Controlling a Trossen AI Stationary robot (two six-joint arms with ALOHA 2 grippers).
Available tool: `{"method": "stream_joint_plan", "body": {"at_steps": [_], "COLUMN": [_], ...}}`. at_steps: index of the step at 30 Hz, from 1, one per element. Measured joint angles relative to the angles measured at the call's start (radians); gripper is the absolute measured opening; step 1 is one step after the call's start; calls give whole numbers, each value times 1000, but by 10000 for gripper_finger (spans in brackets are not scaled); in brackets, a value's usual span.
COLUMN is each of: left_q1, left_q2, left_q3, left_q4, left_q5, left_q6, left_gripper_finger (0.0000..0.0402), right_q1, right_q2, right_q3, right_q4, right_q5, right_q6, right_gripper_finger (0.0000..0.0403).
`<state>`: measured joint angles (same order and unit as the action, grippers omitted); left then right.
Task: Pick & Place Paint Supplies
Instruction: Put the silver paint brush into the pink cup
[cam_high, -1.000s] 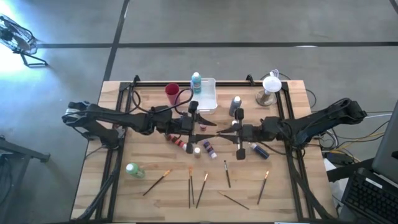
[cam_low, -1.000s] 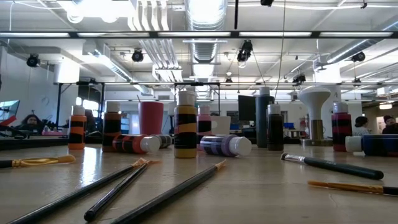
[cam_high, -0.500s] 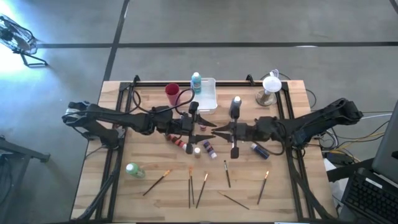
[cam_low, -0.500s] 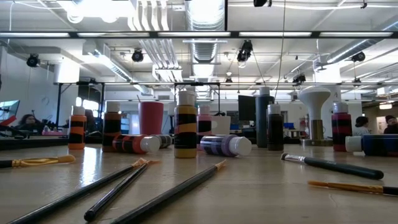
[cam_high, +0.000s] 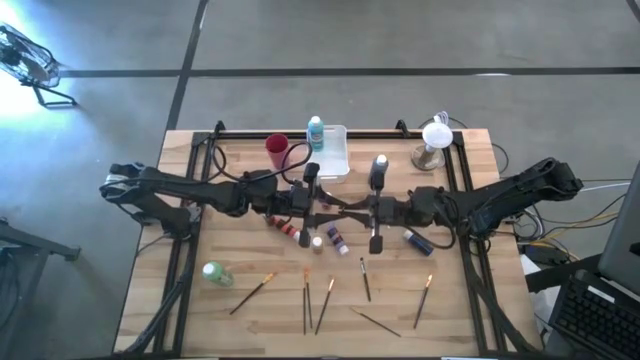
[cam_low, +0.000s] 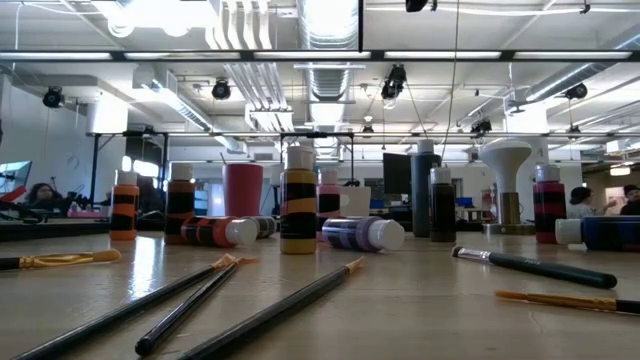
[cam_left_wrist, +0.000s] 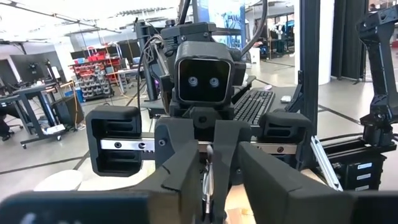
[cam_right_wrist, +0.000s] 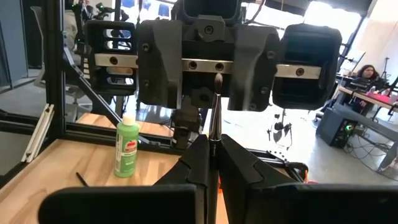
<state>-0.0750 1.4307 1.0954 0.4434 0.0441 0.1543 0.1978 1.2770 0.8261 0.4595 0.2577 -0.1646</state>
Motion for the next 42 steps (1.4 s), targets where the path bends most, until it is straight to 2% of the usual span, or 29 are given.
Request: {"method": "stream_joint_plan", "body": {"at_steps": [11,21,29,32,38,42], "left_q1": [2,3,5,9,14,19], "left_q2": [0,0,-23,-49,-121,-176], "left_q3": [0,0,4,4,2,-3], "left_q4": [-3,-7,-42,-89,-197,-245], "left_q5": [-5,-12,-21,-72,-259,-349], "left_q6": [-3,-3,3,25,95,138], "left_gripper_finger": [11,4,2,1,1,1], "right_q1": [-2,-2,-3,-2,-2,-2], "right_q2": [0,0,-9,-19,-62,-79], "right_q3": [-1,-1,-2,-2,-2,-2], "right_q4": [-7,-19,-52,-75,-204,-298], "right_q5": [-4,0,11,29,39,98], "right_q6": [7,8,61,61,95,141], "right_gripper_finger": [13,17,82,112,166,189]}}
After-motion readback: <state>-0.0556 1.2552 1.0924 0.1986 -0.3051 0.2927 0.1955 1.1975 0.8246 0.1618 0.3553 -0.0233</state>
